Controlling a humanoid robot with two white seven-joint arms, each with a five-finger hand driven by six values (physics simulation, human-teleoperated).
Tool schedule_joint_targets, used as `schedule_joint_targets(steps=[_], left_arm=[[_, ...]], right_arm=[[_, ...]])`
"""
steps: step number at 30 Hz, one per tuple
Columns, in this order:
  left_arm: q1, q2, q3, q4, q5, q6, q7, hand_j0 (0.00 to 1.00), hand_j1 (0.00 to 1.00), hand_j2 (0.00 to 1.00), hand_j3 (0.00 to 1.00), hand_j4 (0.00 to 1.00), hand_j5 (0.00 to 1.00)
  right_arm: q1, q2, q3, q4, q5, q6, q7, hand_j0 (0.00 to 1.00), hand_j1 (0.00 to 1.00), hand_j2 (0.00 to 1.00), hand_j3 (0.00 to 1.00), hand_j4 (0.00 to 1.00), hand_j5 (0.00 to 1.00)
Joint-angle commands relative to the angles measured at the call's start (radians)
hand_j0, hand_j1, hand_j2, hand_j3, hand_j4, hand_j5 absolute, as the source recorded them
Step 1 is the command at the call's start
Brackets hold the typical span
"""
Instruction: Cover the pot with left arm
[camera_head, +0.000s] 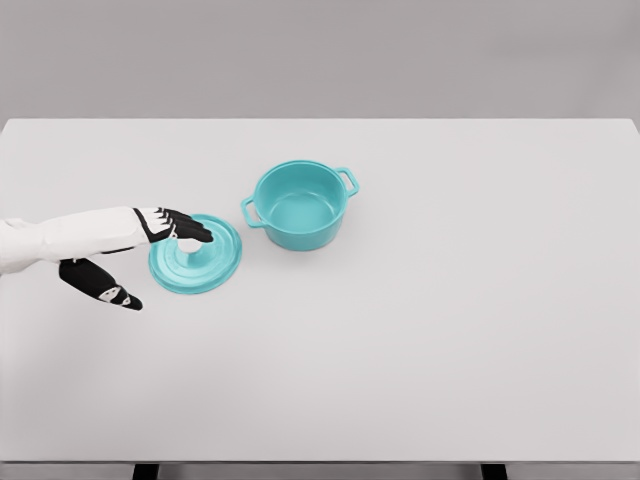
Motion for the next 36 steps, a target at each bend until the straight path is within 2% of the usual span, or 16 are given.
schedule_joint_targets(steps=[1, 4, 7, 12, 16, 18, 20, 22, 26, 29, 30, 32, 33, 36], left_arm=[[0.0, 0.002, 0.002, -0.002, 0.008, 0.003, 0.0, 1.0, 1.0, 1.0, 1.0, 1.0, 1.0], [-0.012, -0.015, 0.003, 0.011, -0.003, 0.003, 0.0, 1.0, 1.0, 1.0, 1.0, 1.0, 1.0], [-0.043, -0.1, -0.006, 0.032, -0.004, 0.003, 0.0, 1.0, 1.0, 1.0, 1.0, 1.0, 1.0], [-0.049, -0.115, 0.005, 0.132, 0.013, 0.003, 0.0, 1.0, 1.0, 1.0, 1.0, 1.0, 1.0], [-0.04, -0.13, 0.008, 0.135, 0.019, 0.003, 0.002, 1.0, 1.0, 1.0, 1.0, 1.0, 1.0], [-0.035, -0.138, 0.025, 0.121, 0.02, 0.003, 0.082, 1.0, 1.0, 1.0, 1.0, 1.0, 1.0], [-0.034, -0.14, 0.026, 0.147, 0.016, 0.02, 0.116, 1.0, 1.0, 1.0, 1.0, 1.0, 1.0], [-0.034, -0.16, 0.025, 0.188, 0.056, 0.021, 0.125, 1.0, 1.0, 1.0, 1.0, 1.0, 1.0], [-0.029, -0.209, 0.014, 0.277, 0.051, 0.058, 0.125, 1.0, 1.0, 1.0, 1.0, 1.0, 1.0], [-0.023, -0.218, -0.027, 0.279, 0.053, 0.149, 0.128, 0.9, 0.9, 0.9, 0.9, 0.9, 0.9], [-0.022, -0.242, -0.037, 0.285, 0.048, 0.152, 0.128, 0.82, 0.82, 0.82, 0.82, 0.82, 0.82], [-0.023, -0.248, -0.04, 0.302, 0.033, 0.155, 0.125, 0.81, 0.81, 0.81, 0.81, 0.81, 0.81], [-0.023, -0.25, -0.04, 0.305, 0.034, 0.167, 0.126, 0.78, 0.78, 0.78, 0.78, 0.78, 0.78], [-0.023, -0.25, -0.035, 0.311, 0.062, 0.199, 0.128, 0.77, 0.77, 0.77, 0.77, 0.77, 0.77]], right_arm=[[0.0, 0.0, 0.0, 0.0, -0.002, 0.001, 0.001, 1.0, 1.0, 1.0, 1.0, 1.0, 1.0], [0.002, 0.0, -0.002, 0.001, -0.002, 0.001, -0.001, 1.0, 1.0, 1.0, 1.0, 1.0, 1.0], [0.002, 0.0, -0.002, 0.0, -0.002, 0.001, 0.001, 1.0, 1.0, 1.0, 1.0, 1.0, 1.0], [0.0, 0.0, -0.002, 0.0, 0.0, 0.001, -0.001, 1.0, 1.0, 1.0, 1.0, 1.0, 1.0], [0.0, 0.0, -0.002, 0.0, -0.002, 0.001, 0.001, 1.0, 1.0, 1.0, 1.0, 1.0, 1.0], [0.002, 0.0, -0.002, 0.0, -0.002, 0.001, 0.001, 1.0, 1.0, 1.0, 1.0, 1.0, 1.0], [0.0, 0.0, -0.002, 0.0, 0.0, -0.001, 0.001, 1.0, 1.0, 1.0, 1.0, 1.0, 1.0], [0.0, 0.0, -0.002, 0.0, 0.0, 0.001, 0.001, 1.0, 1.0, 1.0, 1.0, 1.0, 1.0], [0.0, 0.0, -0.002, 0.0, 0.0, 0.001, 0.001, 1.0, 1.0, 1.0, 1.0, 1.0, 1.0], [0.002, 0.0, -0.002, 0.0, 0.0, 0.001, 0.001, 1.0, 1.0, 1.0, 1.0, 1.0, 1.0], [0.0, 0.0, -0.002, 0.0, 0.0, 0.001, 0.001, 1.0, 1.0, 1.0, 1.0, 1.0, 1.0], [0.002, 0.0, -0.002, 0.0, -0.002, 0.001, 0.001, 1.0, 1.0, 1.0, 1.0, 1.0, 1.0], [0.0, 0.0, -0.002, 0.0, -0.002, 0.001, -0.001, 1.0, 1.0, 1.0, 1.0, 1.0, 1.0], [0.0, 0.0, -0.002, 0.0, 0.0, -0.001, 0.001, 1.0, 1.0, 1.0, 1.0, 1.0, 1.0]])
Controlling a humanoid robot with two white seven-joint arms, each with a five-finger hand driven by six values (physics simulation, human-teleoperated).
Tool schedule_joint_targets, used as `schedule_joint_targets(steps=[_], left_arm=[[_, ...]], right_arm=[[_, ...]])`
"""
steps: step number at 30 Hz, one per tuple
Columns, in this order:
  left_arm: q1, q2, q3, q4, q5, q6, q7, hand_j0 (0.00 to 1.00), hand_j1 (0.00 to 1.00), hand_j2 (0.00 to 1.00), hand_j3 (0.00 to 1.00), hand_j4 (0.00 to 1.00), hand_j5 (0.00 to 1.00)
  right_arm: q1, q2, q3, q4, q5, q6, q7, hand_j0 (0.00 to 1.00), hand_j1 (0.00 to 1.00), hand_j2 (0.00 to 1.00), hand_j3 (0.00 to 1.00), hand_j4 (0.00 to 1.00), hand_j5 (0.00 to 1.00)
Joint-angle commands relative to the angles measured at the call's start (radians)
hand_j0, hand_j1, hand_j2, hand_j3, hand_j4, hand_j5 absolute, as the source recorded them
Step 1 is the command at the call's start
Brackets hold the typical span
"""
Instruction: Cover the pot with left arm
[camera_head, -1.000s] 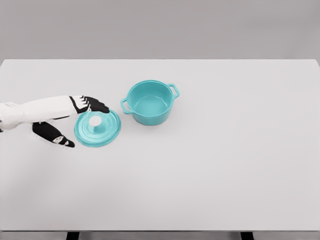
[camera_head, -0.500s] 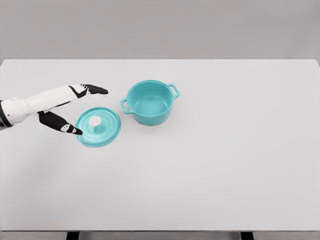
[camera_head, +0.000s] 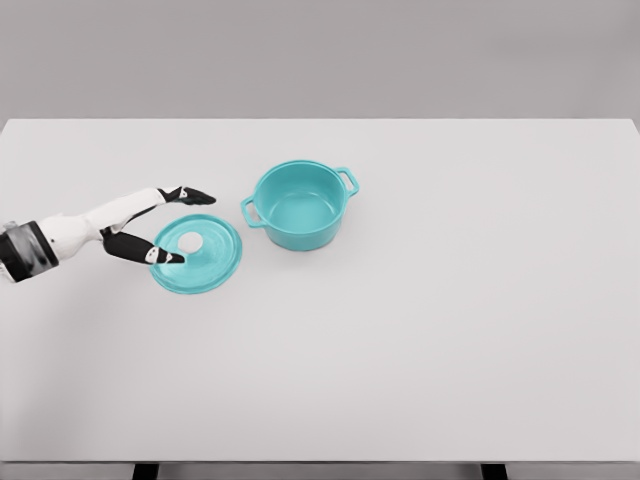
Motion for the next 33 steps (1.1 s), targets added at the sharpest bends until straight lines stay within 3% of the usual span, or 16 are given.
schedule_joint_targets(steps=[1, 12, 17, 33], left_arm=[[0.0, -0.002, -0.001, 0.007, 0.036, 0.022, 0.001, 0.77, 0.77, 0.77, 0.77, 0.77, 0.77], [0.008, -0.004, -0.019, 0.016, 0.043, 0.022, -0.003, 0.77, 0.77, 0.77, 0.77, 0.77, 0.77], [0.005, -0.016, -0.025, 0.021, -0.033, 0.022, -0.005, 0.77, 0.77, 0.77, 0.77, 0.77, 0.77], [-0.008, -0.039, -0.017, 0.09, -0.032, 0.052, -0.009, 0.77, 0.77, 0.77, 0.77, 0.77, 0.77]], right_arm=[[0.0, 0.0, 0.0, 0.0, 0.001, -0.002, -0.001, 1.0, 1.0, 1.0, 1.0, 1.0, 1.0], [-0.002, 0.0, 0.0, 0.0, 0.001, 0.0, 0.001, 1.0, 1.0, 1.0, 1.0, 1.0, 1.0], [-0.002, 0.0, 0.0, 0.0, 0.0, 0.0, 0.001, 1.0, 1.0, 1.0, 1.0, 1.0, 1.0], [-0.002, 0.0, 0.0, 0.0, 0.001, 0.0, -0.001, 1.0, 1.0, 1.0, 1.0, 1.0, 1.0]])
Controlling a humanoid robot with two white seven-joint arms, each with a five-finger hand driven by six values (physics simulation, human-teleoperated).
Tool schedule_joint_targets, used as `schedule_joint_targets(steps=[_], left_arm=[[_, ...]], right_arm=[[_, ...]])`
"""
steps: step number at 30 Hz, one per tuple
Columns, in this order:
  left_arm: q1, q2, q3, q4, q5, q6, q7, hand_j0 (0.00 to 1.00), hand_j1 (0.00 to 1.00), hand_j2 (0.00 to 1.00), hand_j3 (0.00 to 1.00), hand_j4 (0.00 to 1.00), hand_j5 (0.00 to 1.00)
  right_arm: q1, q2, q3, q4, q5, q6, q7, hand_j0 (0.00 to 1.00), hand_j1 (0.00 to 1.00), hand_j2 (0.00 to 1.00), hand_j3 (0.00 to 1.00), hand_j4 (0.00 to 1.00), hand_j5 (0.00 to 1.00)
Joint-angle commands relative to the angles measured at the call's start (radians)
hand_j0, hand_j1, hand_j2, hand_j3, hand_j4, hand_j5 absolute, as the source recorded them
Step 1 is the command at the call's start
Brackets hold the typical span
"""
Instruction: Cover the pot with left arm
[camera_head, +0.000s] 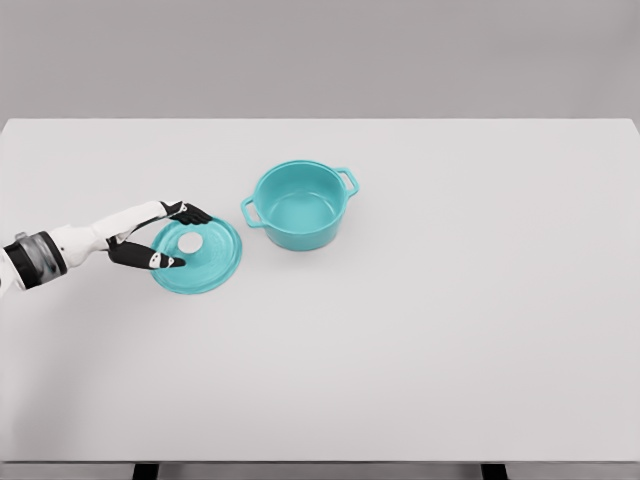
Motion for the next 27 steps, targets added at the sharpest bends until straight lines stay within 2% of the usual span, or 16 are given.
schedule_joint_targets(steps=[1, 27], left_arm=[[0.0, 0.001, 0.001, 0.002, 0.006, 0.008, -0.001, 0.77, 0.77, 0.77, 0.77, 0.77, 0.77], [-0.003, -0.01, -0.005, 0.019, 0.003, 0.017, 0.004, 0.75, 0.75, 0.75, 0.75, 0.75, 0.75]], right_arm=[[0.0, 0.0, 0.0, 0.0, 0.0, 0.0, 0.001, 1.0, 1.0, 1.0, 1.0, 1.0, 1.0], [0.0, 0.0, 0.0, 0.0, 0.0, 0.0, 0.001, 1.0, 1.0, 1.0, 1.0, 1.0, 1.0]])
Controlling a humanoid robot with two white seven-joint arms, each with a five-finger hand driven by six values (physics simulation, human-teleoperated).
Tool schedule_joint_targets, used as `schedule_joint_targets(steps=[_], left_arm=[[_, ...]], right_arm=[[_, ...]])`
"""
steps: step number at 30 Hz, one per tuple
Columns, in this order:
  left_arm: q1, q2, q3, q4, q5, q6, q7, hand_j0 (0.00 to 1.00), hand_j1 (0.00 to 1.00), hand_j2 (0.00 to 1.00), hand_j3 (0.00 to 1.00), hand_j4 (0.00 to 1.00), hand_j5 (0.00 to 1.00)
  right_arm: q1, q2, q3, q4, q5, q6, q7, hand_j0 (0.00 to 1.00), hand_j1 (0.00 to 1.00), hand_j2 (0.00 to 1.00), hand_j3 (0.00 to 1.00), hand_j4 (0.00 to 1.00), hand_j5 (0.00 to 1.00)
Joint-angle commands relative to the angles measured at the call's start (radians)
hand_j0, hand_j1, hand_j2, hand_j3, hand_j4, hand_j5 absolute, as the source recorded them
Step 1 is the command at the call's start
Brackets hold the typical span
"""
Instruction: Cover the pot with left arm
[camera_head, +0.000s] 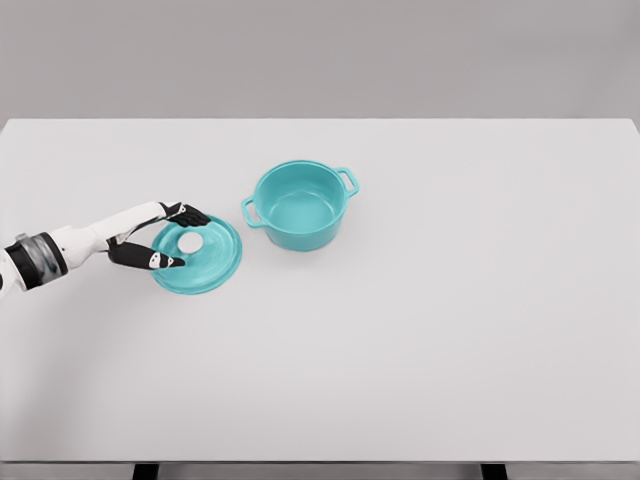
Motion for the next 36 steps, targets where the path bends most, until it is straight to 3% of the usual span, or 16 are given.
schedule_joint_targets(steps=[1, 13, 22, 36], left_arm=[[0.0, -0.006, -0.001, 0.007, 0.005, 0.003, 0.001, 0.75, 0.75, 0.75, 0.75, 0.75, 0.75], [0.0, -0.009, -0.017, 0.011, 0.005, 0.008, 0.002, 0.65, 0.65, 0.65, 0.65, 0.65, 0.65], [0.002, -0.02, -0.017, 0.029, -0.035, 0.008, 0.004, 0.63, 0.63, 0.63, 0.63, 0.63, 0.63], [-0.021, -0.008, -0.001, 0.011, -0.004, 0.009, -0.036, 0.54, 0.54, 0.54, 0.54, 0.54, 0.54]], right_arm=[[0.0, 0.0, 0.0, 0.0, 0.002, 0.0, 0.001, 1.0, 1.0, 1.0, 1.0, 1.0, 1.0], [0.0, 0.0, 0.0, 0.0, 0.0, -0.002, 0.001, 1.0, 1.0, 1.0, 1.0, 1.0, 1.0], [0.0, 0.0, 0.0, 0.0, 0.002, 0.0, 0.001, 1.0, 1.0, 1.0, 1.0, 1.0, 1.0], [0.0, 0.0, 0.0, 0.0, 0.002, -0.002, -0.001, 1.0, 1.0, 1.0, 1.0, 1.0, 1.0]])
